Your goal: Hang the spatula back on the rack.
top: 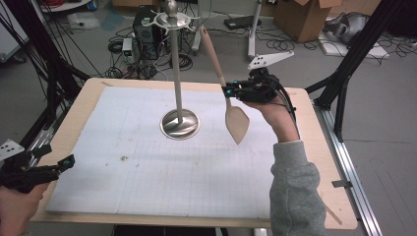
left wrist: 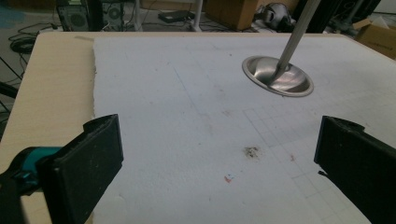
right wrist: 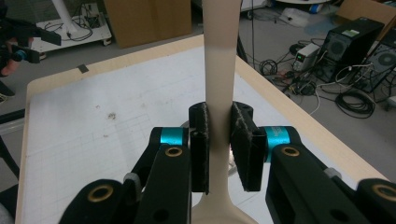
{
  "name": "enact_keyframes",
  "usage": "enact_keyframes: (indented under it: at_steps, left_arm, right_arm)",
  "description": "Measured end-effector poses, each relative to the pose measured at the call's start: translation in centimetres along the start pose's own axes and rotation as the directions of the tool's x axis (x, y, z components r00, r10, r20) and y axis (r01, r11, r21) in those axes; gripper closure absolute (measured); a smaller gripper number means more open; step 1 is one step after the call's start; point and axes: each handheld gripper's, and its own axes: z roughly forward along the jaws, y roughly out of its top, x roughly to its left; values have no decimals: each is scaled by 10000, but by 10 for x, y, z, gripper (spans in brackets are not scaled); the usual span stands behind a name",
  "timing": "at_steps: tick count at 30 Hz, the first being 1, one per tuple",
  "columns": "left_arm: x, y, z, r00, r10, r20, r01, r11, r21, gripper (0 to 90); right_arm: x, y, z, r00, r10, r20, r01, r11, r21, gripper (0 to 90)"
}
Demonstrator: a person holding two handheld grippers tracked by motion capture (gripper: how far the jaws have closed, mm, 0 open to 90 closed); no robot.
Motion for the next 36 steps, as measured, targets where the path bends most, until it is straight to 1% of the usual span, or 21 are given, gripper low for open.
enact_keyframes:
  at_steps: [3,7,9,11,13,18,23,28,30,31,33,35,36]
  left_arm:
    - [-4,0,1,9999,71,136,-71,10000,-10,17]
    - [-8,0,3,9986,213,479,-215,9998,23,17]
    - [-10,1,5,9974,255,675,-256,9997,-5,17]
    - [-13,1,6,9959,308,850,-309,9995,-10,17]
    - [-15,1,8,9950,373,922,-376,9993,17,17]
    - [-16,-1,11,9946,393,957,-408,9991,140,17]
    - [-17,-1,12,9946,360,975,-377,9992,156,17]
    - [-14,-3,12,9954,310,902,-334,9991,253,17]
    - [-15,-3,12,9963,353,784,-376,9989,281,17]
    - [-15,-3,11,9961,414,780,-439,9986,300,17]
    - [-16,-2,11,9958,396,828,-416,9989,234,17]
    - [-15,-2,11,9958,399,829,-422,9988,254,17]
    - [-15,-2,10,9958,387,833,-409,9988,252,17]
  right_arm:
    - [-1,0,4,10000,14,-12,-14,10000,70,784]
    - [-1,2,6,9999,-40,-100,40,10000,-1,785]
    - [-1,4,7,9998,-14,-182,13,10000,-13,784]
    - [-1,5,8,9998,-56,-164,56,10000,-19,784]
    - [0,5,9,9997,-36,-230,36,10000,15,784]
    - [-1,6,11,9997,-24,-235,22,10000,-53,784]
    - [-2,7,12,9996,26,-295,-25,10000,14,784]
    - [-2,7,15,9996,95,-262,-94,9999,40,784]
    - [-3,7,16,9996,100,-266,-98,9999,99,784]
    - [-3,7,17,9997,38,-255,-36,10000,84,784]
    - [-3,7,18,9995,100,-287,-96,9998,151,784]
    - [-4,7,20,9996,38,-276,-35,9999,121,784]
    - [-3,8,21,9996,100,-276,-96,9998,166,784]
